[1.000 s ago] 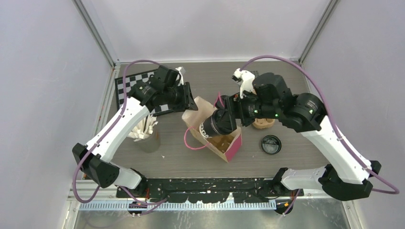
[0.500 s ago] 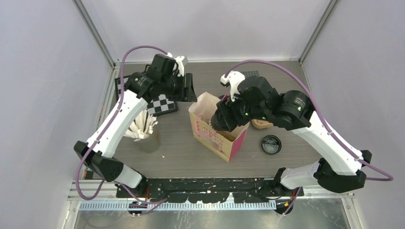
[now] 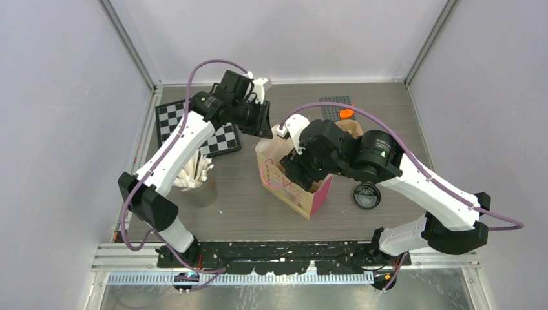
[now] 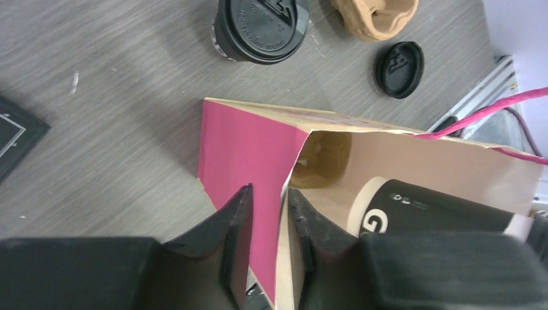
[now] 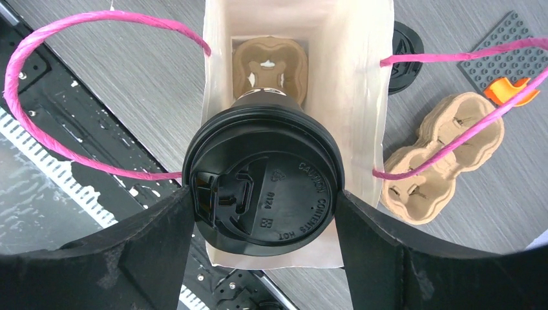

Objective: Pack the takeout coffee

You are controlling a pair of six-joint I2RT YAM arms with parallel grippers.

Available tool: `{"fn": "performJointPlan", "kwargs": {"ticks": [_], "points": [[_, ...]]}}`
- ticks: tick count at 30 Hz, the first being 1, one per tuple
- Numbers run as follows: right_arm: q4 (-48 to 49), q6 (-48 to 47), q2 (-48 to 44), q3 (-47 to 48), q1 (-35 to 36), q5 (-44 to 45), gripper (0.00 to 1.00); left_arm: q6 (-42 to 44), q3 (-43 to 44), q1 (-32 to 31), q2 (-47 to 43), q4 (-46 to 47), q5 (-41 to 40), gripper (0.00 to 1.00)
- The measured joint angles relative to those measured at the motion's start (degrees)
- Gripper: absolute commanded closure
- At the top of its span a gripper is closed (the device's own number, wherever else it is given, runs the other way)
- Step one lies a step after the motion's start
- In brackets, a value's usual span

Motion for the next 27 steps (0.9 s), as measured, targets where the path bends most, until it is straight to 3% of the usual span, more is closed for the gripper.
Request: {"fn": "performJointPlan", "kwargs": {"ticks": [2, 3, 8, 15, 23, 25, 27], "points": [[0.0, -0.5, 0.0, -0.2, 0.3, 0.6, 0.24, 0.9, 0.0, 0.0, 0.5, 0.7, 1.2, 0.98], [0.0, -0.7, 0.0, -0.2, 0.3, 0.9, 0.24, 1.3, 0.0, 0.0, 0.5, 1.1, 1.7, 1.00], [0.0, -1.5, 0.3, -0.2, 0.3, 3.4, 0.24, 2.8, -1.8, -0.5, -0.6, 5.6, 4.1, 1.00], [-0.4, -4.5, 0.6, -0.2, 0.3, 7.0, 0.24, 1.2, -16.9, -2.4, -10.9, 18.7, 5.7, 1.00], [-0.6, -7.7, 0.6, -1.1, 0.4, 8.3, 0.24, -2.0, -24.8, -2.6, -18.0, 28.7, 6.5, 1.00], [-0.8, -8.1, 0.6, -1.6, 0.6, 8.3, 0.24, -3.0, -26.8, -2.6, -19.5, 30.4, 6.5, 0.95], [-0.7, -8.5, 0.4, -2.5, 1.0, 8.3, 0.24, -3.8, -28.4, -2.6, -20.6, 31.3, 6.5, 0.81]]}}
